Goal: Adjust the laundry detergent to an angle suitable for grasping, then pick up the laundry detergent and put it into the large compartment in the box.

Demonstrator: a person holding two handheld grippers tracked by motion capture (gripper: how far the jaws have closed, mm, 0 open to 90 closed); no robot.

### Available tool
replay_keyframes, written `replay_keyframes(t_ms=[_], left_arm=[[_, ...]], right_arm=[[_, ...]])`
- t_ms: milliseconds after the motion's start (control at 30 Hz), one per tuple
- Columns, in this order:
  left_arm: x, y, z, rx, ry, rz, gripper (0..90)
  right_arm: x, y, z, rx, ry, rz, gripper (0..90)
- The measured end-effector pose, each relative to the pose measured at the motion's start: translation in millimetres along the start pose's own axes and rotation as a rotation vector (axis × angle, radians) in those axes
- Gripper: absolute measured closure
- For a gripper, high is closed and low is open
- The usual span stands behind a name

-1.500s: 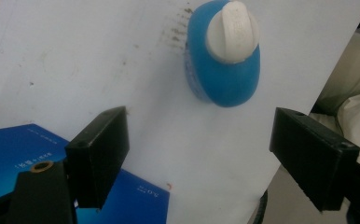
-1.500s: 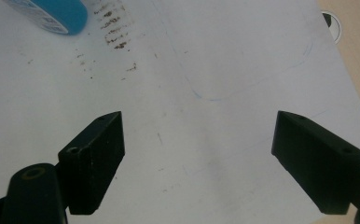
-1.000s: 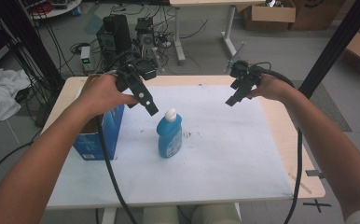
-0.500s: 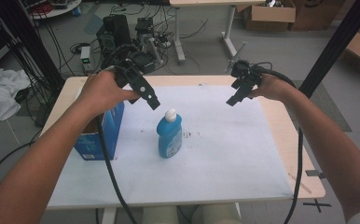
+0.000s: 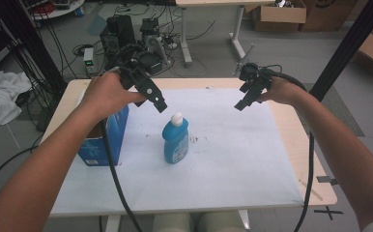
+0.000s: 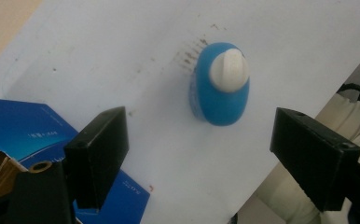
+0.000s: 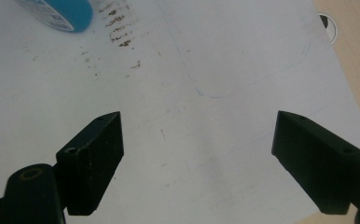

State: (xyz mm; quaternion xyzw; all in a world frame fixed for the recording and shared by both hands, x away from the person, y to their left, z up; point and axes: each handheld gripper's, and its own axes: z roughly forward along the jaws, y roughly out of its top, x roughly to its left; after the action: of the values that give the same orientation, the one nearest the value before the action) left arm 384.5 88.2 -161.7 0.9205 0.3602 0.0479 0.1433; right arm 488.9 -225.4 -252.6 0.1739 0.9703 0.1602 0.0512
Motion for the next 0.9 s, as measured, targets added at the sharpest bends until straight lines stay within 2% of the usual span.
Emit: replay_keyframes(t_ms=[400,700,900], left_arm=[[-2.0,-3.8,-2.2,-0.006,0.025,-0.022,19.9],[-8.9,4.6,-0.9,-0.01,0.063,-0.094,19.5],[-14.2,12.4,4.3,-0.018,0.069,-0.114,19.2]], right_arm=[[0.4,-1.5,-3.1,-0.003,-0.012,0.0,16.6],[2.2,-1.8,-4.9,-0.001,-0.016,0.006,16.5],[1.3,-3.1,-6.3,-0.012,-0.016,0.001,16.5]])
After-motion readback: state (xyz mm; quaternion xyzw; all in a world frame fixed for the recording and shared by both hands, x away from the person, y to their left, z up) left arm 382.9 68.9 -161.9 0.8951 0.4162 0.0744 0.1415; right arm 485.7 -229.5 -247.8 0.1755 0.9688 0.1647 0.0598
